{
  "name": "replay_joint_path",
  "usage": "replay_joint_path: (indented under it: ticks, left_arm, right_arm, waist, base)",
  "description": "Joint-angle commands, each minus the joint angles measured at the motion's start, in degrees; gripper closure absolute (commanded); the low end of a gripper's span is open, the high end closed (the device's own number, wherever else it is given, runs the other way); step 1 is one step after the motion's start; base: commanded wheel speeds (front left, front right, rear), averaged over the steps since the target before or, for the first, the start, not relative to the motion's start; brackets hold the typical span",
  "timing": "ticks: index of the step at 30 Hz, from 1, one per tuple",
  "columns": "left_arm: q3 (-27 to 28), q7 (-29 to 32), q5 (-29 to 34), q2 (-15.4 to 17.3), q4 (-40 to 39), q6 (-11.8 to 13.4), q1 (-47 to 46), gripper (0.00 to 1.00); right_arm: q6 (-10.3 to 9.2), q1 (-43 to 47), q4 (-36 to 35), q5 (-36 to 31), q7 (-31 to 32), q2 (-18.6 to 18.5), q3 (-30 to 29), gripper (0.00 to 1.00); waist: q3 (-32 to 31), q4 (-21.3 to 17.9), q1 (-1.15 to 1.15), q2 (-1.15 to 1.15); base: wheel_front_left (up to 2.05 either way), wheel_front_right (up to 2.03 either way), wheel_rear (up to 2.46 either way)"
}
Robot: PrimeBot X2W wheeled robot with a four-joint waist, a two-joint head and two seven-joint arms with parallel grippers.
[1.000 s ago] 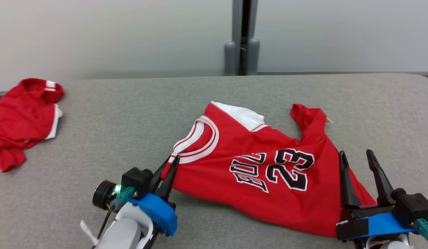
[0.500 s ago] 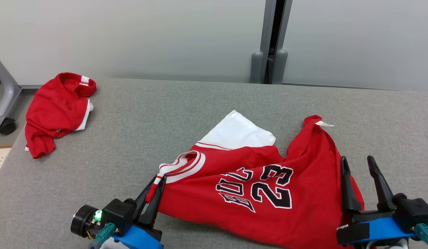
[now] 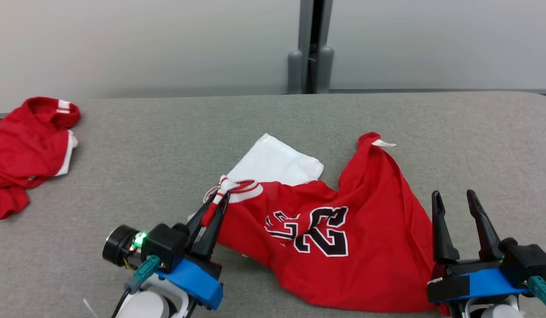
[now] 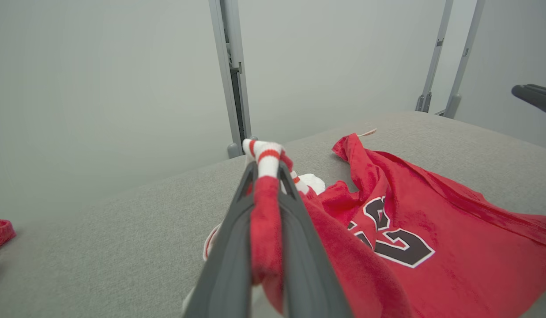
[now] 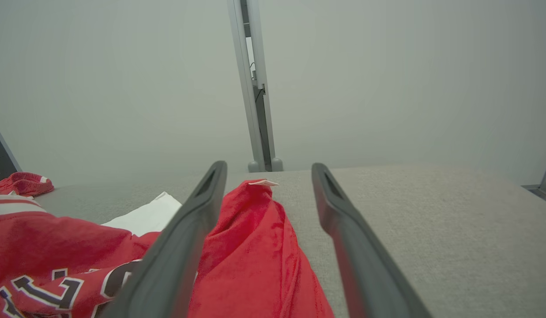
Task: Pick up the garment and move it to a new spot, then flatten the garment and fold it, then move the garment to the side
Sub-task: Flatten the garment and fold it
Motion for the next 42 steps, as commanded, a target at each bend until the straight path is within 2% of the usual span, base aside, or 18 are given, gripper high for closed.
replay_joint_path:
  ticks: [1, 10, 19, 24, 25, 26, 27, 31, 42]
  left_arm:
    - [-0.05, -0.44, 0.43, -0.17, 0.82, -0.34, -1.65, 1.0]
    - [-0.48, -2.51, 1.01, -2.18, 8.19, -2.11, -10.47, 1.0]
    - [0.01, -5.36, 1.16, -3.87, 20.98, -4.16, -19.89, 1.0]
    - [0.77, -6.42, 0.89, -4.93, 28.32, -4.65, -23.63, 1.0]
    - [0.87, -6.51, 0.96, -5.1, 29.71, -4.77, -24.08, 0.94]
    - [1.04, -6.66, 1.14, -5.32, 30.78, -4.65, -24.57, 0.55]
    - [1.15, -6.78, 1.4, -5.49, 31.71, -4.51, -25.0, 0.01]
    - [2.86, -6.81, 2.11, -6.09, 30.26, -3.8, -24.42, 0.0]
    - [8.86, -6.84, 4.21, -6.63, 20.87, -2.68, -13.74, 0.0]
  right_arm:
    - [-0.02, -0.96, 0.12, 0.04, -0.03, -0.21, 0.02, 0.0]
    - [-0.02, -3.85, 0.0, 0.25, -0.03, -0.91, 0.15, 0.0]
    - [-0.02, -6.72, 0.36, 0.63, -0.03, -1.11, 0.73, 0.0]
    - [-0.02, -7.44, 0.58, 0.78, -0.03, -1.0, 0.5, 0.0]
    - [-0.02, -7.51, 0.59, 0.78, -0.03, -0.96, 0.45, 0.0]
    - [-0.02, -7.55, 0.58, 0.77, -0.03, -0.93, 0.41, 0.0]
    - [-0.02, -7.49, 0.52, 0.67, -0.03, -0.87, 0.36, 0.0]
    - [-0.02, -7.06, 0.68, 0.37, -0.03, -0.74, -0.32, 0.0]
    - [-0.02, -5.76, 0.71, 0.15, -0.03, -0.84, -0.65, 0.0]
  waist:
    - [1.57, -1.89, 0.0, 0.0]
    - [6.64, -7.3, 0.0, 0.0]
    - [10.18, -12.23, 0.0, 0.0]
    - [11.57, -13.62, 0.0, 0.0]
    - [11.75, -13.7, 0.0, 0.0]
    - [11.88, -13.72, 0.0, 0.0]
    - [11.98, -13.7, 0.0, 0.0]
    - [11.69, -12.61, 0.0, 0.0]
    - [9.22, -8.18, 0.0, 0.0]
  base:
    - [0.0, 0.0, 0.0]
    - [0.0, 0.0, 0.0]
    - [0.0, 0.0, 0.0]
    - [0.0, 0.0, 0.0]
    - [0.0, 0.0, 0.0]
    - [0.0, 0.0, 0.0]
    - [0.0, 0.0, 0.0]
    - [0.0, 0.0, 0.0]
    - [0.0, 0.0, 0.0]
